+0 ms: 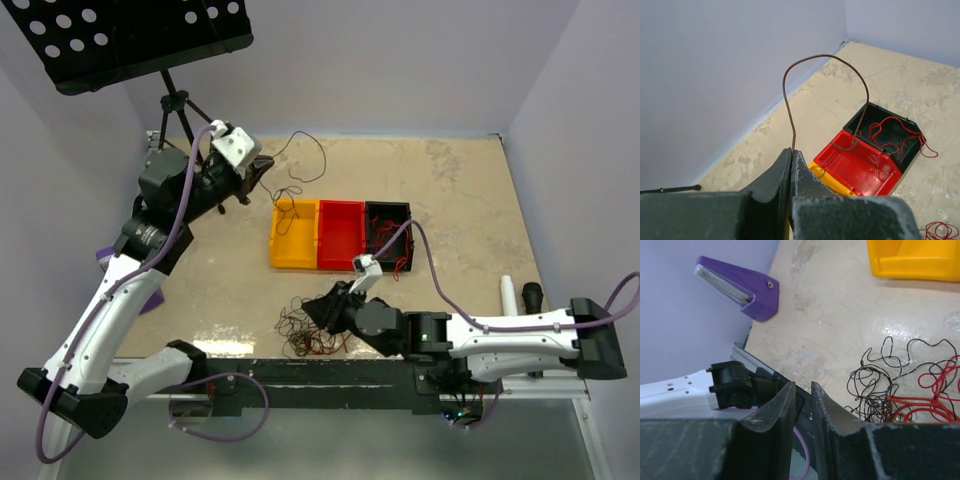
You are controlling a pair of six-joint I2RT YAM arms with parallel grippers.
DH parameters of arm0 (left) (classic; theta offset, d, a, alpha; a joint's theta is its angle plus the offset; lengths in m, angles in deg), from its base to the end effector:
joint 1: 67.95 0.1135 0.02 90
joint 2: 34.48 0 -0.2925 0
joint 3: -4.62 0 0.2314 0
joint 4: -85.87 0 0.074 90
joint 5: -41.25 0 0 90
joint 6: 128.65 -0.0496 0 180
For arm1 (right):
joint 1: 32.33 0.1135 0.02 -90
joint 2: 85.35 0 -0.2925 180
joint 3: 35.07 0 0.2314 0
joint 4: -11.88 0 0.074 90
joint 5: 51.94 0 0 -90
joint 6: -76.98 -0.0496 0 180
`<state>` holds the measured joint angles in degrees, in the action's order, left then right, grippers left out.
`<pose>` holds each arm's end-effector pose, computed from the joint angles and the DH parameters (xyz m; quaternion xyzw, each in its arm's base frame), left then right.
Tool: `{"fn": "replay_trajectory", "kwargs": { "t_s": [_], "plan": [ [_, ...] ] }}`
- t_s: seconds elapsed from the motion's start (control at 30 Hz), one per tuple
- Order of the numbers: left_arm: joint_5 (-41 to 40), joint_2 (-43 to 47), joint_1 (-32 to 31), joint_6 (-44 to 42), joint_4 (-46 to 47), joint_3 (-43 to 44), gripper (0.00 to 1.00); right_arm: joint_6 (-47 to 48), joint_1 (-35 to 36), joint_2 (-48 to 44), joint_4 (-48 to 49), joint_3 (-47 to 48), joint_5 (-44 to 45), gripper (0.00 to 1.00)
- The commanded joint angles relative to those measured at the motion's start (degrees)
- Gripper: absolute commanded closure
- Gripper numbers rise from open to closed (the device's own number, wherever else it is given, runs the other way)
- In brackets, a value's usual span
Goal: Untangle the cables
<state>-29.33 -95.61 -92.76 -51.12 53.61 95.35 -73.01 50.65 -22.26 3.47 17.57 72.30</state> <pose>0.1752 -0.0992 0.4783 0.3382 0.6383 -0.1944 0.6636 0.0551 0.2189 0.2952 0.0129 0.7959 0.4511 0.4036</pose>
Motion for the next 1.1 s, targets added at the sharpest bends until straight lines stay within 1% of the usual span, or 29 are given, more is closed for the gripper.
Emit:
{"fn": "replay_trajectory", "kwargs": {
  "t_s": [0.0, 0.2, 0.23, 0.37, 0.53, 0.57, 0.7, 0.8, 0.87, 1.0, 1.07],
  "plan": [
    [2.3, -0.7, 0.0, 6.7, 11.4, -2.8, 1.0, -1.3, 0.3, -7.6, -3.0, -2.6, 4.6, 0.76],
    [1.2, -4.3, 0.0, 10.0, 16.3, -8.8, 1.0, -4.6, 0.3, -16.5, -10.2, -2.6, 8.6, 0.76],
    [1.1, -4.7, 0.0, 10.4, 19.1, -10.0, 1.0, -4.5, 0.3, -17.7, -11.3, -2.4, 9.2, 0.76],
    [-0.1, -7.5, 0.1, 11.9, 24.9, -13.4, 1.0, -4.8, 0.3, -20.4, -15.0, -1.0, 11.0, 0.76],
    [0.2, -11.6, 0.1, 11.9, 27.5, -13.4, 1.0, -4.8, 0.3, -22.0, -17.6, -0.5, 12.4, 0.76],
    [0.5, -12.2, 0.1, 13.7, 27.7, -13.2, 1.0, -5.0, 0.3, -22.3, -17.8, -0.6, 12.7, 0.76],
    [0.5, -14.6, 0.1, 13.7, 29.1, -12.9, 1.0, -5.4, 0.3, -23.5, -17.9, -1.5, 13.4, 0.77],
    [-0.2, -16.0, 0.2, 12.7, 29.1, -13.6, 1.0, -5.5, 0.2, -23.5, -19.1, -1.0, 14.2, 0.77],
    [-1.5, -16.0, 0.1, 9.4, 27.9, -15.5, 1.0, -5.5, 0.2, -23.5, -20.3, -0.4, 14.7, 0.77],
    [-4.3, -14.0, 0.1, 4.4, 25.0, -22.2, 1.0, -5.9, 0.3, -23.7, -22.5, 0.3, 15.4, 0.77],
    [-7.1, -14.0, 0.2, 2.5, 22.9, -24.5, 1.0, -5.9, 0.2, -24.1, -22.5, 0.1, 15.7, 0.77]
  ]
}}
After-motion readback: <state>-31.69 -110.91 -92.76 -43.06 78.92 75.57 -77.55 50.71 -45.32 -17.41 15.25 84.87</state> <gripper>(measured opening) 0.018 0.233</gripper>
